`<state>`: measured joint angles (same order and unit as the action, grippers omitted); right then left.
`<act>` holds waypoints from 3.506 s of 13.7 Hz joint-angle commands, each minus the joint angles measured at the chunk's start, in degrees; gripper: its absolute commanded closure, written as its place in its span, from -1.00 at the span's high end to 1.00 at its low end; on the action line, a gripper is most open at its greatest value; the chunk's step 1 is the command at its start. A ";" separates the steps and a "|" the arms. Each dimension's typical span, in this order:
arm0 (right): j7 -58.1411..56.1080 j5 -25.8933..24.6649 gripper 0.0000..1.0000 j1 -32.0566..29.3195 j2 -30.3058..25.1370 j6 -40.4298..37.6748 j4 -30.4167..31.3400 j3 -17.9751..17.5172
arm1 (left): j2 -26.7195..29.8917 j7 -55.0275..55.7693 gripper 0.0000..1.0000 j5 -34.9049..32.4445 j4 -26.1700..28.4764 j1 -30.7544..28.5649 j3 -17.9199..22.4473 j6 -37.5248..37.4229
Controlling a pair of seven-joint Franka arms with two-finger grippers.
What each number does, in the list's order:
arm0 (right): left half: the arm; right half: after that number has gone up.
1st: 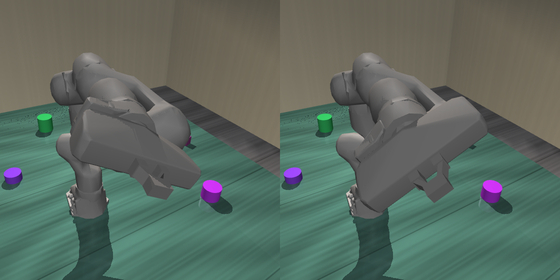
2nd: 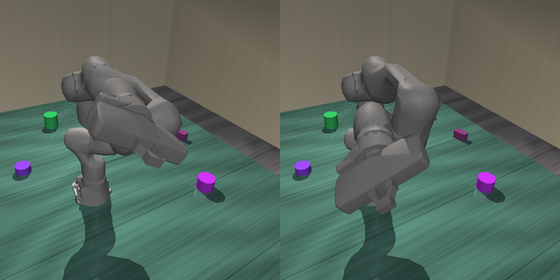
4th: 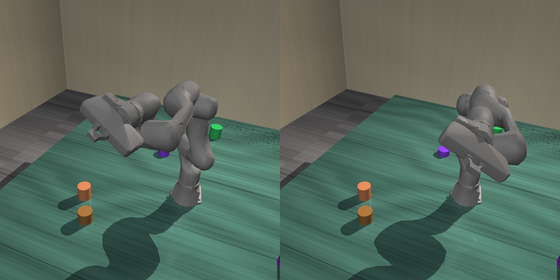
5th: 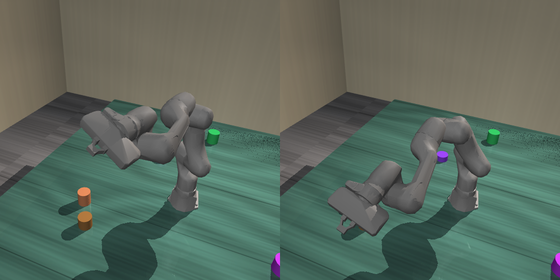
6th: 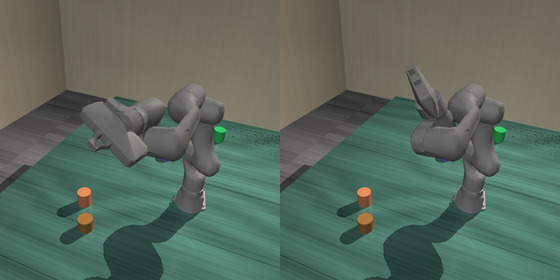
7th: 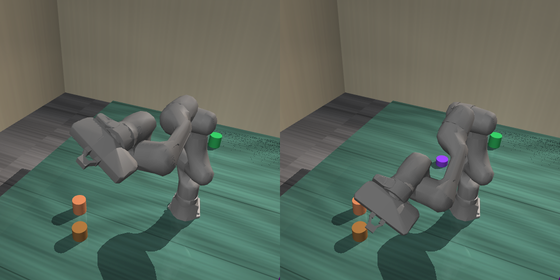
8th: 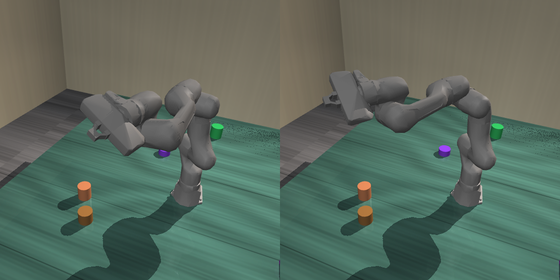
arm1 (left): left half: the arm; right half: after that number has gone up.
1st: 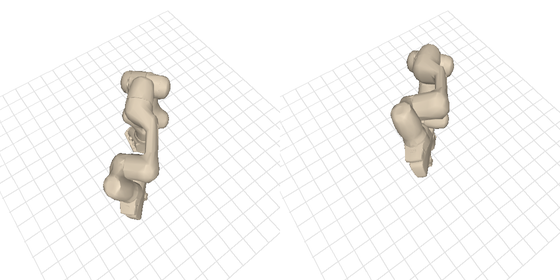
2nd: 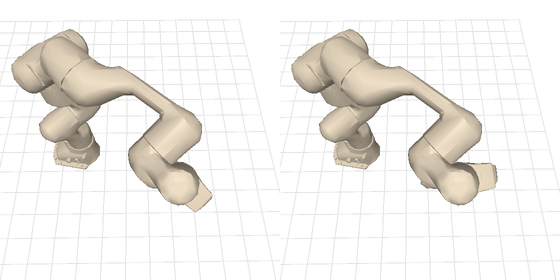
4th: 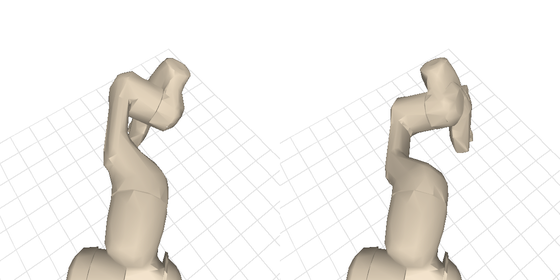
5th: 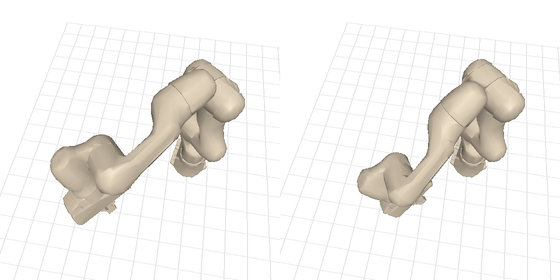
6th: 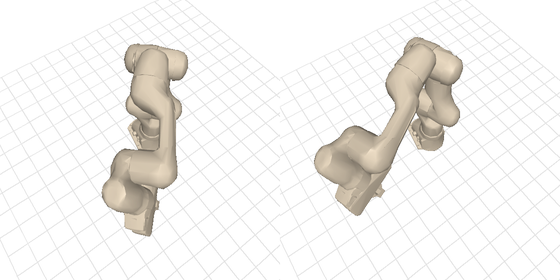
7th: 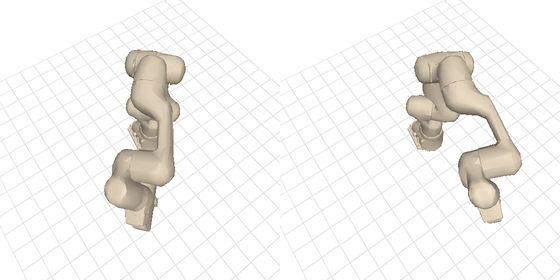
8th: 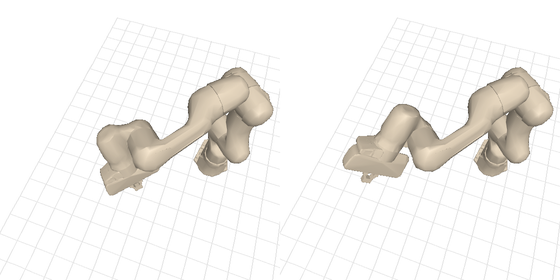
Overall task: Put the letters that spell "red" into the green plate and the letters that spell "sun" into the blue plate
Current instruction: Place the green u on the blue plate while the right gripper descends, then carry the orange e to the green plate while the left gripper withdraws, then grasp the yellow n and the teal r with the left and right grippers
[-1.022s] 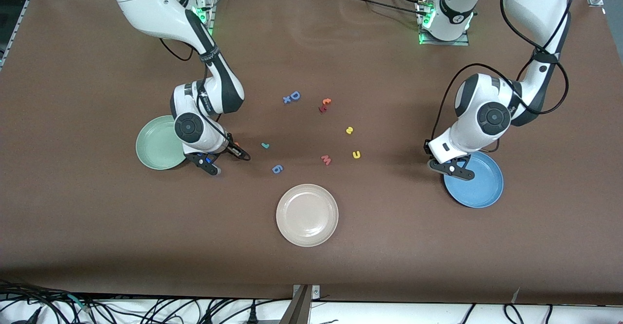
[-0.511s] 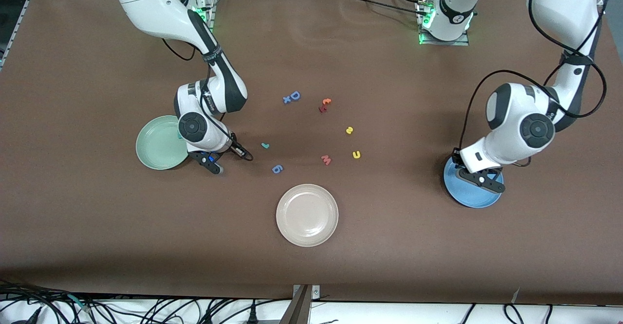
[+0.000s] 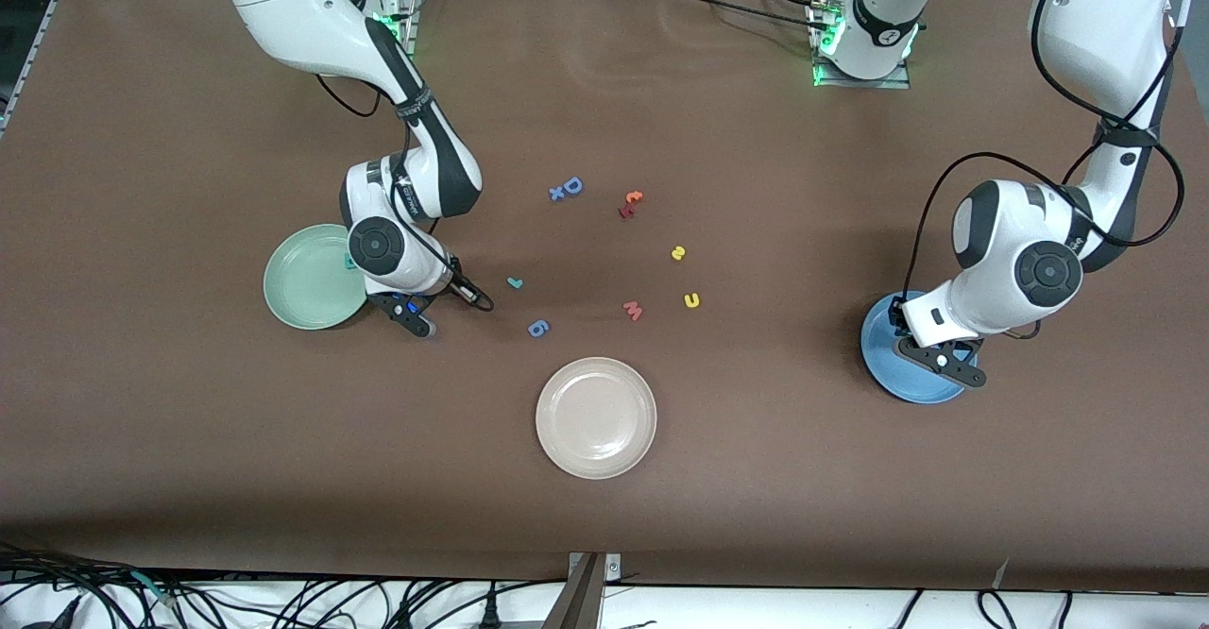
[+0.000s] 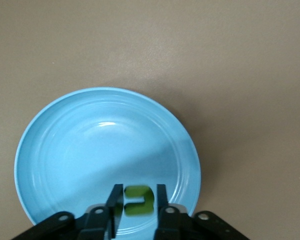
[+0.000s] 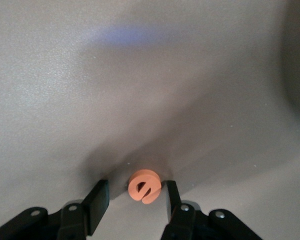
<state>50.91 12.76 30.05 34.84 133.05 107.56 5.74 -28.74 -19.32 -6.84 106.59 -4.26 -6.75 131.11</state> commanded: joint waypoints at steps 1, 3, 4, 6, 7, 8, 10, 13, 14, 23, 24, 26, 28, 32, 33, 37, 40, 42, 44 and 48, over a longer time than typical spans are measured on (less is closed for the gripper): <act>-1.96 0.60 0.09 -0.17 -0.56 0.28 2.65 0.15 | -0.62 -0.72 1.00 -1.16 -1.57 -1.19 -0.45 -1.29; -3.44 0.60 0.09 -0.17 -0.56 0.28 2.56 0.85 | -0.62 -0.02 1.00 -1.07 -1.57 -1.19 -0.45 -1.29; -3.98 0.60 0.09 -0.26 -0.56 0.28 2.56 1.03 | -0.53 0.15 1.00 -1.07 -1.57 -1.02 -0.54 -1.29; -4.24 0.60 0.09 -0.26 -0.56 0.19 2.56 1.12 | -0.62 0.33 1.00 -1.07 -2.00 -0.14 -0.71 -1.29; -4.24 0.60 0.09 -0.26 -0.56 0.27 2.56 1.12 | -0.62 2.25 1.00 -0.98 -2.18 0.56 -0.80 -1.29; -4.16 0.60 0.08 -0.26 -0.56 0.19 2.56 1.12 | -0.62 5.66 1.00 -0.98 -2.09 1.18 -0.98 -1.29; -4.16 0.60 -0.25 -0.26 -0.56 0.19 2.56 1.12 | -0.53 10.07 1.00 -0.72 -2.09 2.15 -2.03 -1.20; -3.98 0.69 -0.61 -0.26 -0.56 0.19 2.56 1.12 | -0.53 19.02 1.00 -0.10 -1.83 4.42 -4.14 -1.29; -4.07 0.69 -0.66 -0.26 -0.56 0.19 2.56 1.03 | -0.53 21.40 1.00 -0.10 -1.65 5.91 -4.14 -1.21; -13.27 0.60 -0.71 -0.34 -6.62 -13.94 0.80 8.39 | -2.90 50.23 1.00 -0.89 -2.53 18.85 -4.06 -0.41; -16.26 0.60 -0.71 -0.34 -7.50 -15.70 0.80 10.59 | -3.42 51.91 0.99 -0.81 -3.14 19.28 -4.06 -0.41; -22.32 0.60 -0.73 -0.34 -8.64 -19.13 0.89 14.54 | -5.00 55.50 0.98 -0.20 -3.84 21.47 -4.06 1.24; -29.52 0.60 -0.73 -0.52 -8.04 -19.85 1.59 18.50 | -6.58 59.46 0.97 -0.45 -4.11 22.10 -4.06 3.27; -40.00 0.87 -0.73 -5.61 -5.14 -18.63 2.56 19.92 | -8.96 62.29 0.96 -0.19 -6.22 24.47 -4.06 4.60; -40.36 0.95 -0.72 -5.88 -4.00 -17.58 2.65 19.84 | -9.66 62.99 0.96 -0.28 -7.18 24.47 -4.06 4.60; -40.54 2.71 -0.67 -5.79 -2.67 -14.93 3.79 19.49 | -10.90 63.61 0.89 -0.46 -8.15 25.87 -4.06 4.60; -40.46 2.71 0.60 -5.79 -3.02 -15.54 3.71 19.49 | -11.43 63.61 0.87 -0.89 -8.51 26.32 -4.06 4.68; -39.67 2.80 0.69 -5.79 -4.77 -17.20 3.36 19.49 | -11.69 63.61 0.86 -0.98 -8.51 26.49 -4.06 4.68; -36.35 2.89 0.69 -4.83 -7.23 -20.02 2.39 18.96 | -11.95 63.61 0.80 -0.90 -8.51 26.93 -4.06 5.21; -22.21 2.89 0.68 -3.60 -9.35 -19.77 -0.06 11.24 | -12.75 63.61 0.72 -0.98 -8.51 27.28 -3.88 6.18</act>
<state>22.40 15.13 25.99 26.49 113.52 108.40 20.20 -40.38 43.48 -6.83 99.65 22.10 -11.30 137.20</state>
